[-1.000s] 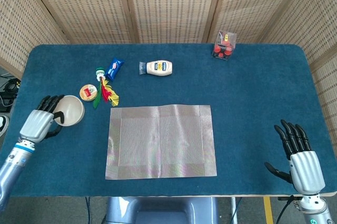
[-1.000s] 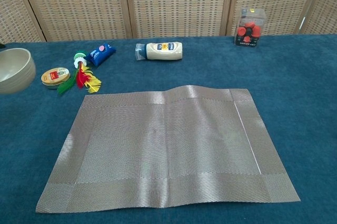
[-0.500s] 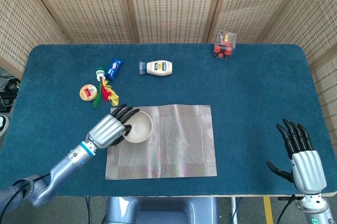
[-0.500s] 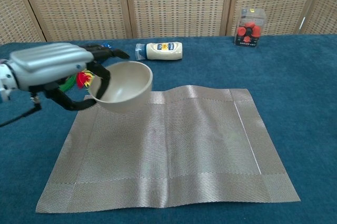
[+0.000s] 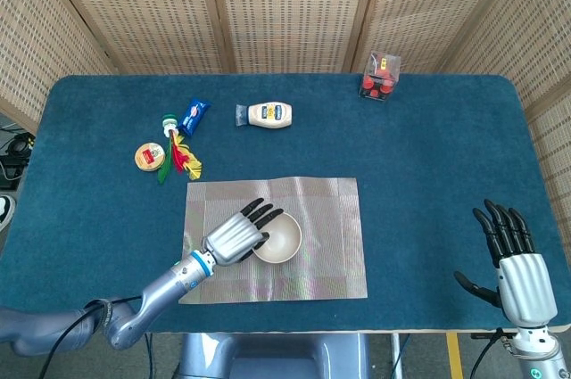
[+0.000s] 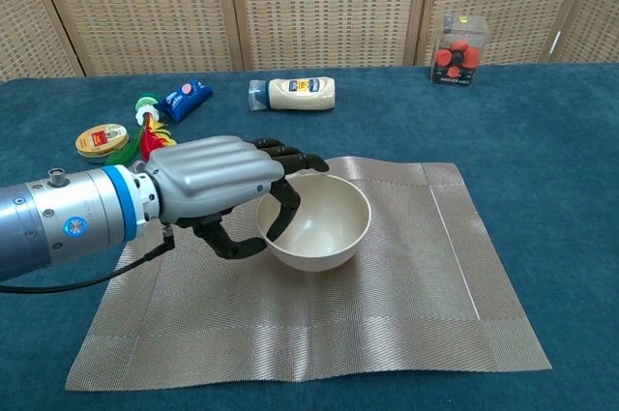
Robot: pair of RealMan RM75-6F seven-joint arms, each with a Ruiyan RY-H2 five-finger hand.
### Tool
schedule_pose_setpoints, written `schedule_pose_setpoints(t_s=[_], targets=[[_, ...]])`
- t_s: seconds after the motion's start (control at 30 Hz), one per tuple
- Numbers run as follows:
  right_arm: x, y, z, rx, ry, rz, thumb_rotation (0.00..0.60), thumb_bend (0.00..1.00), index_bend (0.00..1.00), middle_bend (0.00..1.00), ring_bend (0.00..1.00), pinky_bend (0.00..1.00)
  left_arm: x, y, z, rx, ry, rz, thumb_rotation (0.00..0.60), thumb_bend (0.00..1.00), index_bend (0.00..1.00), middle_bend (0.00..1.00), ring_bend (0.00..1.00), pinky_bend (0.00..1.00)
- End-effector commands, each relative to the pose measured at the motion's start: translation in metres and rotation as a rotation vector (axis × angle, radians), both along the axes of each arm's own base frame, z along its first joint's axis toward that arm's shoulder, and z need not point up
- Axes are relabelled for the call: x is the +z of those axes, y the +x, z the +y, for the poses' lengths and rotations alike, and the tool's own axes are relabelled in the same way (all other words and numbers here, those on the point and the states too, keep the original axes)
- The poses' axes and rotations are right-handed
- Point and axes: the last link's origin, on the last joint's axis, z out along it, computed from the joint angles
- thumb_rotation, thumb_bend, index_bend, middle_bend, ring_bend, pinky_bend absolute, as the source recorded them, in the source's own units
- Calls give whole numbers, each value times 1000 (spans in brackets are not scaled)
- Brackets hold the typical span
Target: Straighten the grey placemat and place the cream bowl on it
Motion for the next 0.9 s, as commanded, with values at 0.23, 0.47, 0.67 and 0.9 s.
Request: schedule_pose_setpoints(t_s=[0.23,0.47,0.67,0.9], targets=[[3,0,0,0,-3,-9,600,0,68,0,0,0,-2,-1,2,21,26,57,600,484,700,0,0,0],[2,0,1,2,-2,-6,600,0,68,0,0,0,2,-6,3,49,47,66,600,0,112,0,0,0],[1,1,1,4,1,-4,600,0,68,0,0,0,25,-12,7,93,100,9,600,0,0,0,0,0],[2,1,3,8,-4,-4,600,0,68,0,0,0,85,-29,15,146,291,-130,600,0,0,0,0,0]])
